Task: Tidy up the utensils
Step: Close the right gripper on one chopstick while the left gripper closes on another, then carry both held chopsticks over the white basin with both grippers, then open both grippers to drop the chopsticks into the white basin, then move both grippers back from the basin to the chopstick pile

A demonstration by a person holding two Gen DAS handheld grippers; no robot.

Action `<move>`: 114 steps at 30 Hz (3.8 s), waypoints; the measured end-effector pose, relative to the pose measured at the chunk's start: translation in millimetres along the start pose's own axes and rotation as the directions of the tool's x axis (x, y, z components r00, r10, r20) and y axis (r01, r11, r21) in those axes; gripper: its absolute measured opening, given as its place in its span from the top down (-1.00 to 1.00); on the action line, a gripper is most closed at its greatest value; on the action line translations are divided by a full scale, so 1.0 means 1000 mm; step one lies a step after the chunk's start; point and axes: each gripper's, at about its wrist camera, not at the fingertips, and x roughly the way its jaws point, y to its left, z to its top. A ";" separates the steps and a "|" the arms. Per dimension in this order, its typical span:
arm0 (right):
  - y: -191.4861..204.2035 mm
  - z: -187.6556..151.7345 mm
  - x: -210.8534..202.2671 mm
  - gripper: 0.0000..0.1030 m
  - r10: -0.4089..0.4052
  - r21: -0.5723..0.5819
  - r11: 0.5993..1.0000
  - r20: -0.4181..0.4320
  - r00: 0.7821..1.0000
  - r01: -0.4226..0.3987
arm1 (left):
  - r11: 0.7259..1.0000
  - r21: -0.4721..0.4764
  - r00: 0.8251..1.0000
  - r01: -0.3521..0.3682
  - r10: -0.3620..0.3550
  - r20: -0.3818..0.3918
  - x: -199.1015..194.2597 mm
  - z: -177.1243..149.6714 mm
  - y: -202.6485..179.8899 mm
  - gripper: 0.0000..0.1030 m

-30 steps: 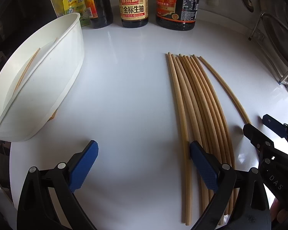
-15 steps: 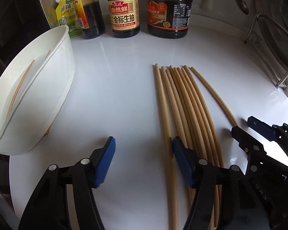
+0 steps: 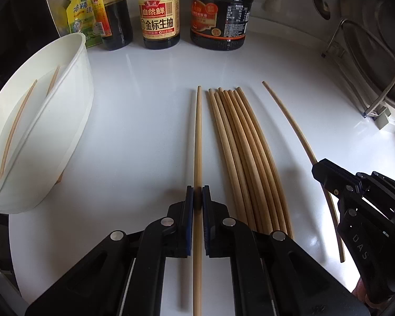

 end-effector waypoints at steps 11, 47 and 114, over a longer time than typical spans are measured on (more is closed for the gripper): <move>0.050 0.055 -0.048 0.87 0.035 -0.006 0.999 0.086 0.996 -0.035 | 0.997 -0.055 0.991 0.057 -0.050 0.127 -0.084 0.036 0.060 0.87; 0.272 0.166 0.102 0.87 0.203 -0.043 0.977 -0.099 0.974 -0.209 | 0.971 -0.234 0.998 -0.046 0.057 0.037 -0.033 0.076 0.297 0.86; 0.088 0.029 -0.077 0.01 -0.050 0.101 0.994 0.007 0.999 0.049 | 0.991 -0.131 0.992 0.015 0.001 0.124 -0.127 0.002 0.133 -0.75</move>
